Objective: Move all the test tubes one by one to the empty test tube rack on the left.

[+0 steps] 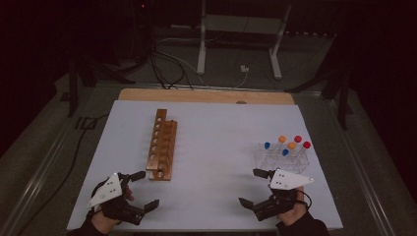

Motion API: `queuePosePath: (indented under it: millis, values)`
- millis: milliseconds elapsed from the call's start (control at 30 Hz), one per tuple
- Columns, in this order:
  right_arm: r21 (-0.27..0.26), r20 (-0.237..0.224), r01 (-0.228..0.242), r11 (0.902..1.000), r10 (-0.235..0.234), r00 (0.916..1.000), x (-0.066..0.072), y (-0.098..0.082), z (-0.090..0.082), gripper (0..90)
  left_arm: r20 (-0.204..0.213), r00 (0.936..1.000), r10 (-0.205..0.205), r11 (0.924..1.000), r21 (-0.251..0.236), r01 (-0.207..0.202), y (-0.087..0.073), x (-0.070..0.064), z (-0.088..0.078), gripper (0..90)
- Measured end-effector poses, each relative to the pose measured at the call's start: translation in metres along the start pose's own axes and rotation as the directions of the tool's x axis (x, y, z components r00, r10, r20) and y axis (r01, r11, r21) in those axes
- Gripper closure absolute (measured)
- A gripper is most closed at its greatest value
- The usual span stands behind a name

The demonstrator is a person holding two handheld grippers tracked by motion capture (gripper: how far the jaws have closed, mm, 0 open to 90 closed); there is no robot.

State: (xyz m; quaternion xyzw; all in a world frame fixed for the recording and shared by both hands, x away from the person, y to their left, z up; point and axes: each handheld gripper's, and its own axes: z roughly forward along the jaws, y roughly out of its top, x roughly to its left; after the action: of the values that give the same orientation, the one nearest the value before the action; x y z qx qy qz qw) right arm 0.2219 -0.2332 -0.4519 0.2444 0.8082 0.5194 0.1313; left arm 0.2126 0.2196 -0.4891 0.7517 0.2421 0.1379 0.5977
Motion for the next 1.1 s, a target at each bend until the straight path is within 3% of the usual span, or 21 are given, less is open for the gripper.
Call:
queuePosePath:
  millis: [100,233,267,367,433,467,500,600,633,667,700,767,800,833,867,900,933,967,1000,1033,1100]
  values:
    - [-0.013,0.007,-0.004,0.9999,0.004,1.0,-0.001,0.004,-0.002,0.0,0.001,1.0,-0.001,1.0,0.0,0.001,0.0,0.0,0.0,0.5]
    - [-0.048,0.072,0.012,0.9988,-0.008,0.9973,-0.007,0.01,-0.008,0.0,0.0,1.0,-0.002,1.0,-0.003,0.002,0.0,0.0,0.0,0.6]
    - [-0.055,0.125,0.019,0.9983,-0.012,0.9921,-0.013,0.013,-0.013,0.0,-0.001,1.0,-0.003,1.0,-0.001,0.003,0.0,0.001,0.0,0.5]
    - [-0.062,0.17,0.007,0.9981,0.003,0.9854,-0.018,0.015,-0.017,0.0,-0.001,1.0,-0.003,1.0,-0.003,0.003,0.0,0.001,0.0,0.6]
    - [-0.073,0.224,-0.011,0.9973,0.027,0.9741,-0.024,0.015,-0.022,0.0,0.0,1.0,-0.006,1.0,-0.003,0.006,0.0,0.001,0.0,0.5]
    - [-0.075,0.25,-0.024,0.9969,0.042,0.9673,-0.027,0.015,-0.024,0.0,0.001,1.0,-0.005,1.0,-0.001,0.005,0.0,0.001,0.0,0.5]
    - [-0.076,0.301,-0.049,0.9959,0.07,0.9512,-0.032,0.013,-0.028,0.0,0.002,1.0,-0.006,1.0,-0.001,0.006,0.0,0.001,0.0,0.6]
    - [-0.095,0.357,-0.101,0.9903,0.129,0.9254,-0.04,0.011,-0.032,0.0,0.004,1.0,-0.007,1.0,-0.002,0.007,0.0,0.001,0.0,0.5]
    - [-0.095,0.357,-0.101,0.9903,0.129,0.9254,-0.04,0.011,-0.032,0.0,0.004,1.0,-0.007,1.0,-0.002,0.007,0.0,0.001,0.0,0.5]
    - [-0.101,0.368,-0.118,0.9878,0.148,0.918,-0.043,0.01,-0.034,0.0,0.003,1.0,-0.008,1.0,-0.002,0.008,0.0,0.001,0.0,0.5]
    - [-0.108,0.408,-0.155,0.9821,0.186,0.8938,-0.047,0.008,-0.036,0.0,0.003,1.0,-0.008,1.0,-0.002,0.008,0.0,0.001,0.0,0.5]
    - [-0.106,0.428,-0.178,0.9783,0.206,0.8801,-0.05,0.006,-0.038,0.0,0.002,0.9999,-0.01,0.9999,-0.002,0.01,0.0,0.001,0.0,0.6]
    - [-0.106,0.445,-0.195,0.9751,0.222,0.8675,-0.052,0.004,-0.039,0.0,0.002,0.9999,-0.012,0.9999,-0.003,0.012,0.0,0.001,0.0,0.5]
    - [-0.099,0.447,-0.21,0.9727,0.232,0.8638,-0.053,0.003,-0.04,0.0,0.002,0.9999,-0.012,0.9999,-0.003,0.012,0.0,0.001,0.0,0.5]
    - [-0.095,0.462,-0.23,0.9685,0.248,0.8515,-0.055,0.001,-0.041,0.0,0.002,0.9999,-0.014,0.9999,-0.005,0.014,0.0,0.002,0.0,0.5]
    - [-0.095,0.462,-0.23,0.9685,0.248,0.8515,-0.055,0.001,-0.041,0.0,0.002,0.9999,-0.014,0.9999,-0.006,0.014,0.0,0.002,0.0,0.5]
    - [-0.081,0.476,-0.282,0.9561,0.285,0.8321,-0.059,-0.002,-0.041,0.0,0.002,0.9999,-0.014,0.9999,-0.006,0.014,0.0,0.002,0.0,0.5]
    - [-0.078,0.481,-0.297,0.9517,0.297,0.8251,-0.06,-0.004,-0.041,0.0,0.002,0.9999,-0.013,0.9999,-0.005,0.013,0.0,0.002,0.0,0.5]
    - [-0.078,0.481,-0.297,0.9517,0.297,0.8251,-0.06,-0.004,-0.041,0.0,0.002,0.9999,-0.013,0.9999,-0.005,0.013,0.0,0.002,0.0,0.5]
    - [-0.059,0.496,-0.345,0.9369,0.327,0.8042,-0.063,-0.006,-0.039,0.0,0.002,0.9999,-0.014,0.9999,-0.007,0.014,0.0,0.002,0.0,0.5]
    - [-0.057,0.498,-0.361,0.931,0.34,0.798,-0.064,-0.007,-0.039,2.6,0.003,0.9998,-0.017,0.9998,-0.007,0.017,0.0,0.002,0.0,0.5]
